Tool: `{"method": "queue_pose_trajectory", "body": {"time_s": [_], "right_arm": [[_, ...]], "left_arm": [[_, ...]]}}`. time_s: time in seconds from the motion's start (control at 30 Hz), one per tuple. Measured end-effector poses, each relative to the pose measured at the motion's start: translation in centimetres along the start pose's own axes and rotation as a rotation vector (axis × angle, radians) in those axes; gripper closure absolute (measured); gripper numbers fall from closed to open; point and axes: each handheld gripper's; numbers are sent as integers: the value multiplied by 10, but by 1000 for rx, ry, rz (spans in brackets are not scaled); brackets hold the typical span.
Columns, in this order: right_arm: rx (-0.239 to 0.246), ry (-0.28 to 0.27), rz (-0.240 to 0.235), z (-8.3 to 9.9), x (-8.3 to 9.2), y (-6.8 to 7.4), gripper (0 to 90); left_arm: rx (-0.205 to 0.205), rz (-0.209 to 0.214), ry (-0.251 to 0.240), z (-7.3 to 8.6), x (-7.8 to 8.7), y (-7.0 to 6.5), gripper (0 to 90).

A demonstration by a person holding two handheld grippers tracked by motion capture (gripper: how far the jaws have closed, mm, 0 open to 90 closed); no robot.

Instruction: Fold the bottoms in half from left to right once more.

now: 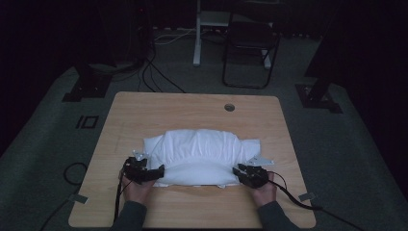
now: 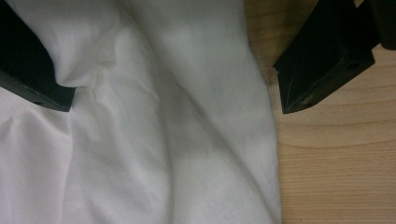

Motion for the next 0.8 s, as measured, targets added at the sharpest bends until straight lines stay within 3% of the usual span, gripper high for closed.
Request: {"method": "queue_pose_trajectory", "body": {"time_s": [0.13,0.23,0.4,0.47,0.5,0.53,0.6,0.63,0.67,0.8], "right_arm": [[-2,-2,-2,0,0,0,654],[-1,-5,-5,0,0,0,651],[-6,-4,-7,0,0,0,647],[-5,-1,-4,0,0,0,644],[-5,-1,-4,0,0,0,644],[-5,-1,-3,0,0,1,643],[-3,1,-3,-1,0,1,641],[-3,3,-5,-1,0,1,640],[-3,3,-5,-1,0,1,640],[-7,13,-18,-5,1,0,595]], "left_arm": [[-8,-27,-5,1,1,-3,0],[12,-4,0,1,-2,-1,0],[-22,37,-5,-1,-2,-3,28],[-32,66,-23,-2,-1,-5,117],[-32,66,-23,-2,-1,-5,206],[-35,86,-36,-2,-1,-6,206],[-30,126,-46,-2,-1,-6,395],[-23,146,-48,-2,-1,-5,540],[-8,179,-50,-3,-2,-4,540],[11,245,-49,-5,-4,2,736]]}}
Point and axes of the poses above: each handheld gripper's, and its own axes: x roughly backward along the jaws, z roughly out of its underside, y roughly to its left, and after that the axes turned 8 degrees about y, right-handed
